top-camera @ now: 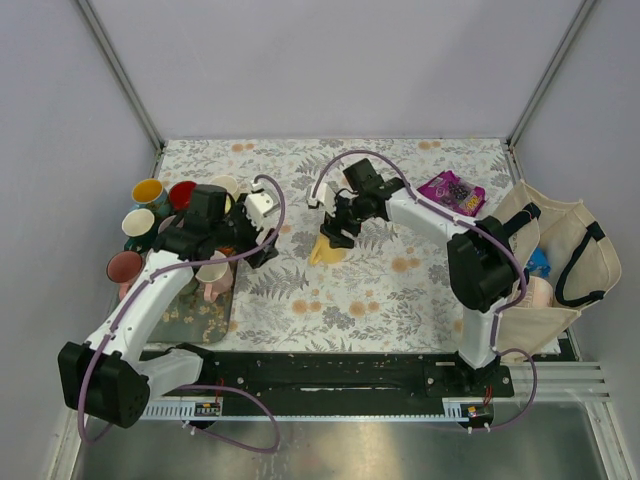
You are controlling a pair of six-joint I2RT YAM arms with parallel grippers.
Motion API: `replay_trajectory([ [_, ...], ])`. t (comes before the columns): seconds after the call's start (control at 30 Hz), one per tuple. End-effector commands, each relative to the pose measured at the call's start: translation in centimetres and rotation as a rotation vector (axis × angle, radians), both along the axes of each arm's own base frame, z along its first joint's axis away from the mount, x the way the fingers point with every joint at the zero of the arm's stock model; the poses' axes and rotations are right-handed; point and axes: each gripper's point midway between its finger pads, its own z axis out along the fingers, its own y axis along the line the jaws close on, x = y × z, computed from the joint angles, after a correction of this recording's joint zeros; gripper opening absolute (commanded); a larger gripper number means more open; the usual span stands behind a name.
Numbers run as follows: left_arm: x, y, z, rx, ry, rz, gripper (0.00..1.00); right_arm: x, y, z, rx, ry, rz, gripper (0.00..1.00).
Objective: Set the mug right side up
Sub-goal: Turn over the cup at the center of the board.
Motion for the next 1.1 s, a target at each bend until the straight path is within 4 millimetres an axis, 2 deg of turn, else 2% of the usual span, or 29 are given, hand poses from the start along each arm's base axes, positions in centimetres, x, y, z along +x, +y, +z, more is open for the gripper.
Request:
replay_trajectory([
  [0.0,0.9,0.5,2.0,0.102,-0.206,-0.114,0.83,0.4,0.1,1.8,0.078,0.062,-0.279,0.74],
  [0.13,0.6,0.1,1.6,0.103,-0.213,-0.154,0.83,-1.5,-1.1,2.4,0.113,0.128,-0.403,0.7],
  [0.23,-0.7,-1.2,0.6,0.056,-0.199,-0.233,0.83,-3.4,-2.3,2.0,0.11,0.154,-0.424,0.8],
  [0.37,-1.3,-4.5,0.0,-0.071,-0.19,-0.274,0.85,-4.0,-3.5,2.6,0.112,0.124,-0.459,1.0],
  [0.47,-1.1,-7.3,-0.2,-0.102,-0.135,-0.32,0.85,-4.1,-4.3,3.9,0.11,0.074,-0.464,1.0],
  [0.57,-0.3,-9.1,-0.9,-0.149,-0.048,-0.32,0.84,-4.7,-5.3,5.7,0.109,0.037,-0.451,1.0],
  [0.8,1.2,-11.2,-5.2,-0.109,0.051,-0.334,0.79,-7.7,-8.2,8.6,0.118,0.007,-0.448,1.0],
  [1.07,2.0,-13.2,-9.8,-0.03,0.088,-0.321,0.78,-8.5,-10.6,9.1,0.115,-0.025,-0.502,1.0],
])
